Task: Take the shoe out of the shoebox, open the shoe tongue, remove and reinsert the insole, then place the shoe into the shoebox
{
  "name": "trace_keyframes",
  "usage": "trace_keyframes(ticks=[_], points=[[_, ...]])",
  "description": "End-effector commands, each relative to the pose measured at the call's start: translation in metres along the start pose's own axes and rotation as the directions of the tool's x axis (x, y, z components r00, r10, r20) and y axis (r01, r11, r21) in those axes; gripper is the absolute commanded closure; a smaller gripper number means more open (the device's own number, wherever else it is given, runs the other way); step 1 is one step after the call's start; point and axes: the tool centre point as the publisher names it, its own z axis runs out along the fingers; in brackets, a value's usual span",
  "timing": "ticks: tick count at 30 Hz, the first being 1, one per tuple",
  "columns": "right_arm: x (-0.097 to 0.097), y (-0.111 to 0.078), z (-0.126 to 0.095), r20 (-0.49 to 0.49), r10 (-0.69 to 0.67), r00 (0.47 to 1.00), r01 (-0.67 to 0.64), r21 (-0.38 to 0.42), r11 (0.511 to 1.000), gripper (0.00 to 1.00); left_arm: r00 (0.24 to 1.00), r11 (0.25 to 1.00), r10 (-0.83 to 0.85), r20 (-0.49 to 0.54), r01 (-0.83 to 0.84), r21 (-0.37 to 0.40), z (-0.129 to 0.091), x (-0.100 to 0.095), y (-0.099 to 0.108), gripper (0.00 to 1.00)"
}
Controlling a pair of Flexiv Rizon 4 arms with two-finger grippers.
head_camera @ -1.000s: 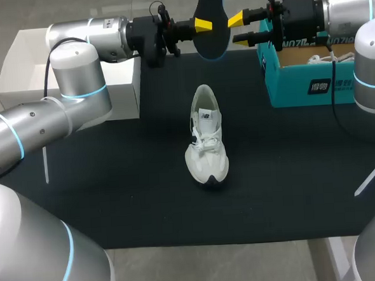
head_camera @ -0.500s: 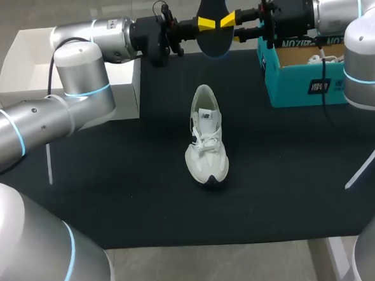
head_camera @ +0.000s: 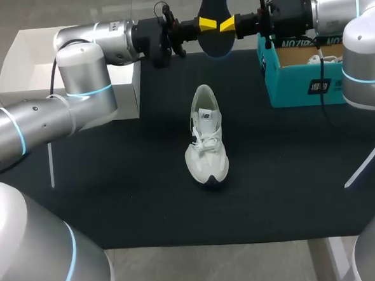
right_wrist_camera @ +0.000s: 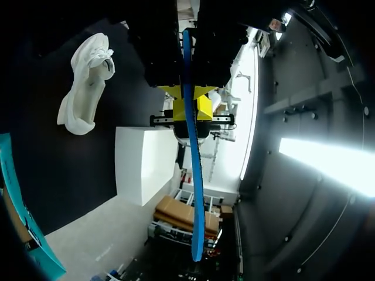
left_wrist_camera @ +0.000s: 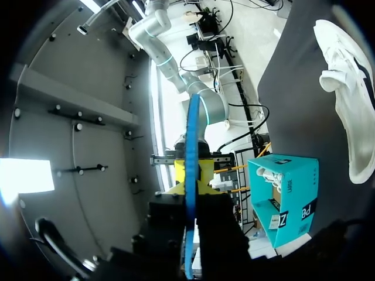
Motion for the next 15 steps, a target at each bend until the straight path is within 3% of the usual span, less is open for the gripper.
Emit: trace_keyframes(ticks=[1,12,15], points=[[-0.002,0.0,0.002,-0.002,-0.004,1.0,0.004,-0.003,1.0,1.0,1.0,1.0,-0.008,0.007,0.008,0.0,0.001,0.001,0.002,0.0],[0.0,0.003,-0.008,0.015,-0.062,0.998,0.063,-0.043,0.997,1.0,0.999,0.999,-0.017,-0.045,0.015,-0.038,-0.029,0.0,0.016,0.0],[0.001,0.005,-0.013,0.123,-0.102,0.987,0.113,-0.084,0.99,1.0,0.997,0.997,-0.048,-0.055,0.045,-0.055,-0.044,0.001,0.018,0.0]])
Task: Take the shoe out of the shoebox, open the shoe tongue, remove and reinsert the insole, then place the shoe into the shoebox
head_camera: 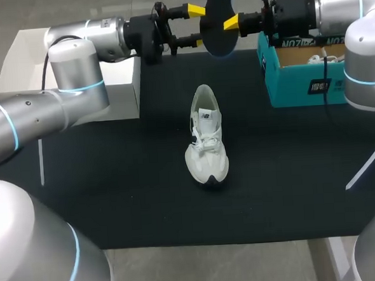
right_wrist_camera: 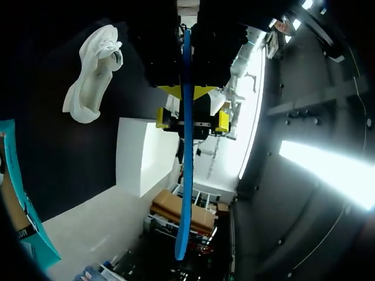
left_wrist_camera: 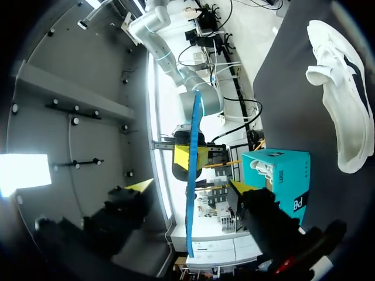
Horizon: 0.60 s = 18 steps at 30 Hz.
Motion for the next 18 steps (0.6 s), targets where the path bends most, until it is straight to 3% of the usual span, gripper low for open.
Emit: trace_keyframes(ticks=[1,8,18], points=[[0.008,-0.004,-0.006,0.103,-0.052,0.993,0.058,-0.05,0.997,1.0,0.999,1.0,-0.016,-0.03,0.015,-0.011,-0.022,-0.002,0.0,0.0],[0.018,0.001,-0.011,0.151,-0.244,0.958,0.26,-0.096,0.961,1.0,0.991,0.999,-0.042,-0.128,0.04,-0.019,-0.067,0.0,0.004,0.0],[0.022,0.009,0.001,0.101,-0.358,0.928,0.365,-0.064,0.929,1.0,0.967,0.998,-0.042,-0.252,0.027,-0.065,-0.117,0.001,0.018,0.0]])
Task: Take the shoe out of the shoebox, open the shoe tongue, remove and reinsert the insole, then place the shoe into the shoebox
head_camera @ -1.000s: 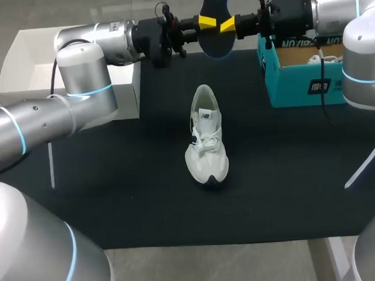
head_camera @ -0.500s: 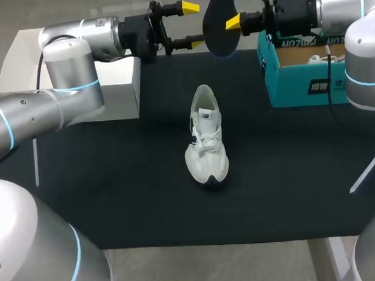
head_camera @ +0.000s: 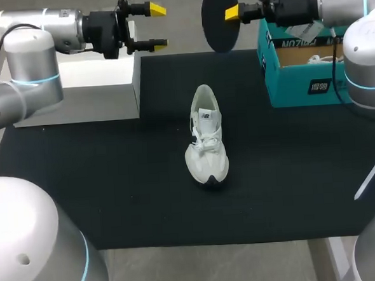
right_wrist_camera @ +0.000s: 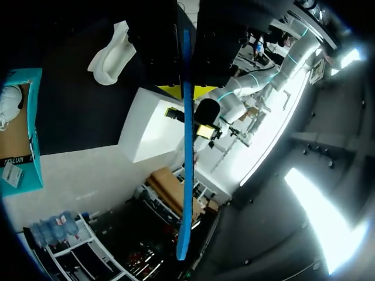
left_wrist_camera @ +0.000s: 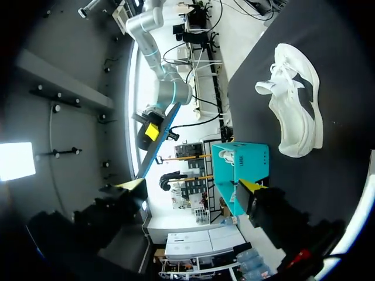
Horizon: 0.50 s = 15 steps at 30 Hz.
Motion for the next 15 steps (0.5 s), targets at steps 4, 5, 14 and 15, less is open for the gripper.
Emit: trace_keyframes(ticks=[4,5,14,15], points=[[-0.0041,0.0053,0.0125,-0.03,-0.022,0.999,0.022,0.022,1.0,1.0,0.998,0.999,-0.01,-0.055,0.008,-0.043,-0.0285,0.0012,0.0047,0.0],[-0.0037,0.0053,0.0136,-0.03,-0.024,0.999,0.025,0.028,0.999,1.0,0.998,0.999,-0.019,-0.064,0.016,-0.045,-0.0298,0.0031,0.0053,0.0],[-0.0027,0.0044,0.0147,-0.033,0.008,0.999,-0.007,0.019,1.0,1.0,0.998,0.999,-0.019,-0.064,0.016,-0.045,-0.0298,0.0031,0.0053,0.0],[-0.0027,0.0044,0.0147,-0.033,0.008,0.999,-0.007,0.019,1.0,1.0,0.998,0.999,-0.019,-0.064,0.016,-0.045,-0.0298,0.0031,0.0053,0.0]])
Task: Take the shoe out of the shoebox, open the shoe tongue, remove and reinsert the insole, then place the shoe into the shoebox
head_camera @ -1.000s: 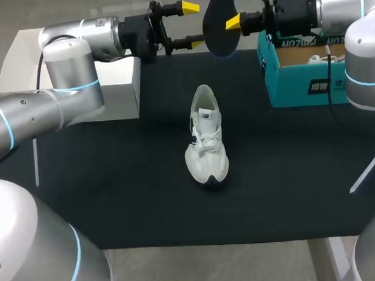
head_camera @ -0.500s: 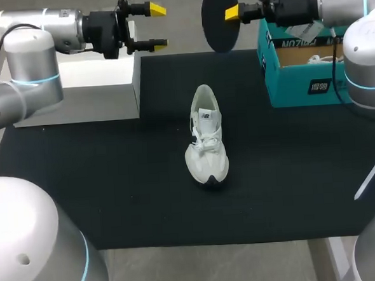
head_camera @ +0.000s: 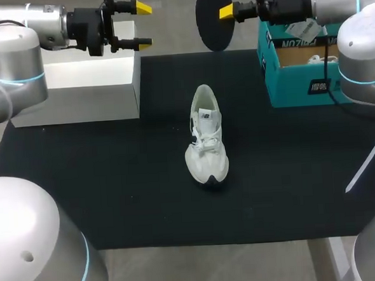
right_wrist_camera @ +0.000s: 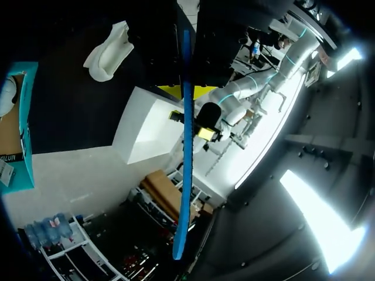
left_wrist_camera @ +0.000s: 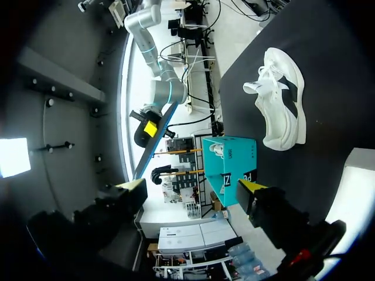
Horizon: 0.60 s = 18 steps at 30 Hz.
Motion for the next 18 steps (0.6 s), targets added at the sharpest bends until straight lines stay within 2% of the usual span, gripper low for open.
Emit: trace_keyframes(ticks=[1,9,14,18], points=[[0.0,-0.001,0.002,0.002,0.001,1.0,-0.001,-0.004,1.0,1.0,1.0,1.0,0.001,-0.003,-0.002,-0.004,0.0,0.0,-0.002,0.0],[0.0,-0.001,0.002,0.002,0.001,1.0,-0.001,-0.004,1.0,1.0,1.0,1.0,0.001,-0.003,-0.002,-0.004,0.0,0.0,-0.002,0.0],[-0.025,-0.029,0.023,-0.017,-0.107,0.994,0.105,-0.087,0.991,1.0,1.0,1.0,0.001,-0.003,-0.002,-0.004,0.0,0.0,-0.002,0.0],[-0.032,-0.04,0.034,0.005,-0.164,0.986,0.163,-0.139,0.977,1.0,1.0,1.0,0.001,-0.003,-0.002,-0.004,0.0,0.0,-0.002,0.0]])
